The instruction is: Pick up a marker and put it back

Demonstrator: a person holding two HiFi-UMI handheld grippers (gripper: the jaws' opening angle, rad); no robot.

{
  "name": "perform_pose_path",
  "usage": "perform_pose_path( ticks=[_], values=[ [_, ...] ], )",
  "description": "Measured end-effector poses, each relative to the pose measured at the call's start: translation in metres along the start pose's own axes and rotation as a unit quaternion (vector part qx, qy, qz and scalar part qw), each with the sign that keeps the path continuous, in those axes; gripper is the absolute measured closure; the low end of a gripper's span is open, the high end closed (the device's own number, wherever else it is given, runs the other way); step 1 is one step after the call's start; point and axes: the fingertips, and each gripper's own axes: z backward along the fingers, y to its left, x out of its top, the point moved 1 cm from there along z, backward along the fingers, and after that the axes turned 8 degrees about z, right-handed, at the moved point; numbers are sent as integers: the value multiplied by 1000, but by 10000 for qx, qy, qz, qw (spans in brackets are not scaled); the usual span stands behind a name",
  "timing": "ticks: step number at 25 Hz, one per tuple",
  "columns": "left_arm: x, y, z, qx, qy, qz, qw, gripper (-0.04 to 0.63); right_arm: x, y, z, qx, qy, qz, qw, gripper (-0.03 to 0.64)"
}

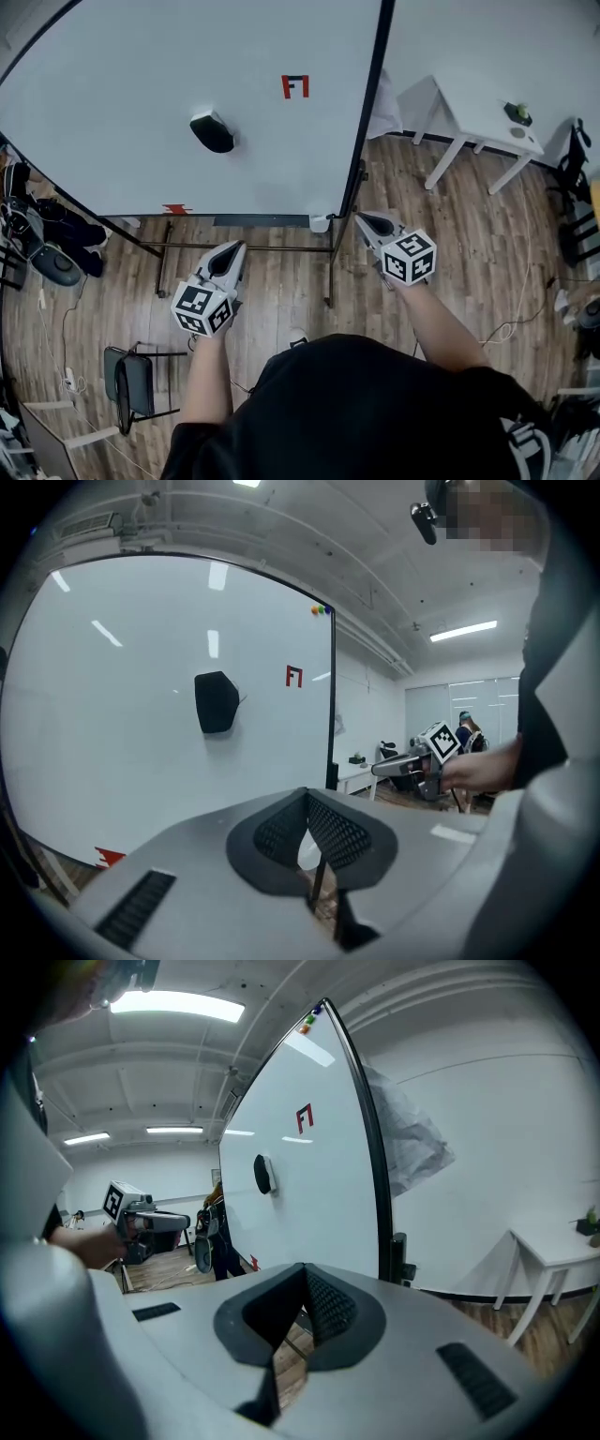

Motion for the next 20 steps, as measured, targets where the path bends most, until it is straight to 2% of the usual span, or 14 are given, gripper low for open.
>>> perform_pose_path(
  ticks=[10,20],
  values=[
    [14,69,-28,-489,110,-50,9987,584,17,1,-61,-253,161,-31,9995,621],
    [14,87,-53,-732,186,-25,9971,584,9,-10,-76,-419,347,-103,9985,621]
  ],
)
